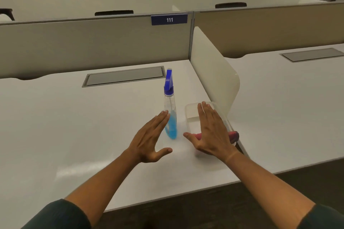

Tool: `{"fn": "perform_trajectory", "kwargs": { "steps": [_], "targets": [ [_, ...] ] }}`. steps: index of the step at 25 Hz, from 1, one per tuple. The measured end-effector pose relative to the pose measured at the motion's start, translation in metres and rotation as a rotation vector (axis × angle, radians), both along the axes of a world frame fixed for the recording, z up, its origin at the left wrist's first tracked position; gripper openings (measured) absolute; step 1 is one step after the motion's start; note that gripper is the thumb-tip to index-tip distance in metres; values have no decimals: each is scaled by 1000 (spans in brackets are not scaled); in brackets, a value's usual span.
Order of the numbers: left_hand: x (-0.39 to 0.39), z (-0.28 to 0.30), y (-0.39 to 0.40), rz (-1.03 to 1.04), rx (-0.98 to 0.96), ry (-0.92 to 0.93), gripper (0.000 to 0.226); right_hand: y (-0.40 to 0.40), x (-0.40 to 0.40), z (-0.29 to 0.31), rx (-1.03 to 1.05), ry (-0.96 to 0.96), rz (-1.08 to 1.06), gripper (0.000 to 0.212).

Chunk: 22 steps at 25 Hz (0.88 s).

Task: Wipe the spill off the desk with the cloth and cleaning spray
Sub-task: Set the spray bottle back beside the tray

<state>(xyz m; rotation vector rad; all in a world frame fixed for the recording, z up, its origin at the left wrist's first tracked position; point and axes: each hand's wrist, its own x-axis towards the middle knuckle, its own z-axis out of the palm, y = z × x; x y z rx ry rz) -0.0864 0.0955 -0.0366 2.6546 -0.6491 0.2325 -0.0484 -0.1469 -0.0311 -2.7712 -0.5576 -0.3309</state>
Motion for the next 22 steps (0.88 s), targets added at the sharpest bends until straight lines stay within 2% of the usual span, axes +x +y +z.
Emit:
{"fn": "perform_trajectory", "kwargs": {
  "steps": [6, 10, 14, 18, 22],
  "targets": [
    [33, 12, 46, 110, -248, 300, 88, 55, -13, 2, 196, 42, -164, 94],
    [65, 19, 61, 59, -406, 370, 68, 88, -21, 6, 374, 164, -310, 81],
    [99, 26, 56, 13, -456, 446, 54, 106, -22, 6, 547, 215, -407, 69],
    [124, 26, 46, -14, -435, 527, 57, 112, -9, 7, 640, 238, -520, 63],
    [142, 23, 42, -48, -390, 579, 58, 117, 3, 4, 694, 271, -545, 60]
  ]
}}
